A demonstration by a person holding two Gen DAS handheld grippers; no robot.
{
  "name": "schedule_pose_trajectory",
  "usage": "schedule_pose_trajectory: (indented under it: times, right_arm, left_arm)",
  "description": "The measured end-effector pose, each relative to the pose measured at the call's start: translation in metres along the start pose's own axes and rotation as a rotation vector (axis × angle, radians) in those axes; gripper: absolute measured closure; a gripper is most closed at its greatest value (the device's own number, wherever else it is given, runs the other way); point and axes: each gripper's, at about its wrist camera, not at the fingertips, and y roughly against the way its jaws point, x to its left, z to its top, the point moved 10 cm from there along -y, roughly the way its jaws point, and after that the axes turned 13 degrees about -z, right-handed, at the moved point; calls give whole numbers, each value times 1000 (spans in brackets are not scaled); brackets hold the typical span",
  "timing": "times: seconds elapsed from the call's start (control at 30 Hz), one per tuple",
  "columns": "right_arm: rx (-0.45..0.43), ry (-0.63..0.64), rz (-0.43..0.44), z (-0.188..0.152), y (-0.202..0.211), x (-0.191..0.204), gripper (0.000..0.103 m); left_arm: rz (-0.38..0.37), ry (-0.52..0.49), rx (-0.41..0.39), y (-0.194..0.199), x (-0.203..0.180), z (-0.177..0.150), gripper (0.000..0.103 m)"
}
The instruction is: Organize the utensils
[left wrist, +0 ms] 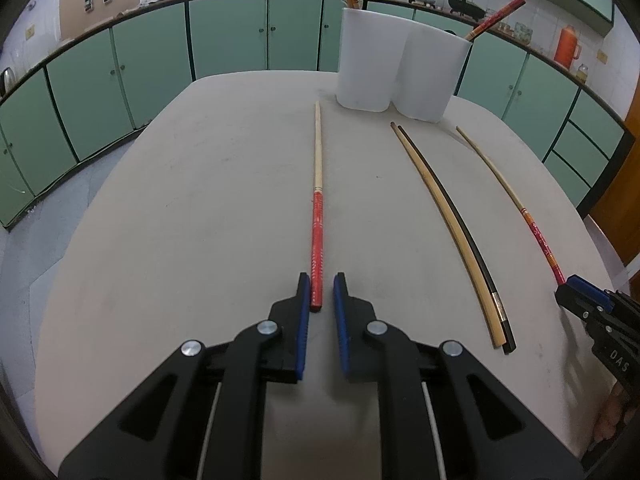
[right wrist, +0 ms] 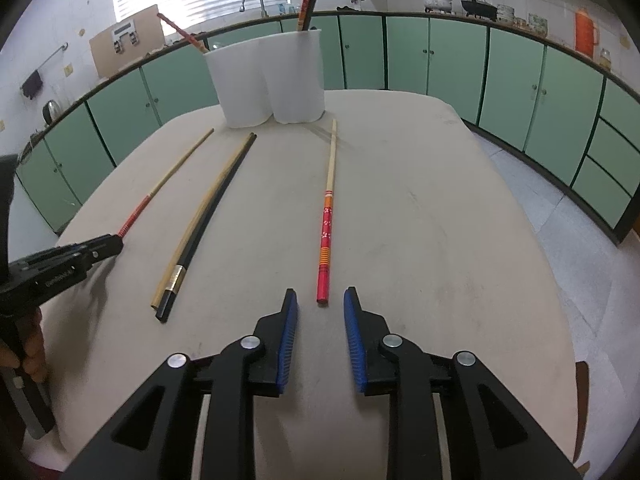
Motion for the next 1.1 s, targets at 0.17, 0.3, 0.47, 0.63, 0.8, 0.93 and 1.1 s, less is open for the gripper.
schedule_pose_trajectory:
  times: [0.17,0.3,0.47,0.63,0.8,0.93,1.1]
  right_arm:
    - [-6,11,-15,1,-1,2,82]
    - [-10,40,-30,3,-3,5,92]
    - [-12,60,-36,4,-3,8,97]
    - [-39,62,-43,12,9,2,97]
    - [-115,95,-69,35,34,-4,97]
    - [-175,91,-61,60,58,-9,97]
    - [-248,64,-24,101,88,-15,97]
  left_arm:
    - [-2,6,0,-1,0,0,92]
    - [3,7,3,-2,-1,1,93]
    - [18,5,6,-3,-2,2,98]
    - [7,-1,-11,10,-6,6,98]
    - [14,-69,-65,39,-20,23,98]
    - [6,-118,-150,75,-35,48,98]
    - [-11,-155,-262,117,-52,85,98]
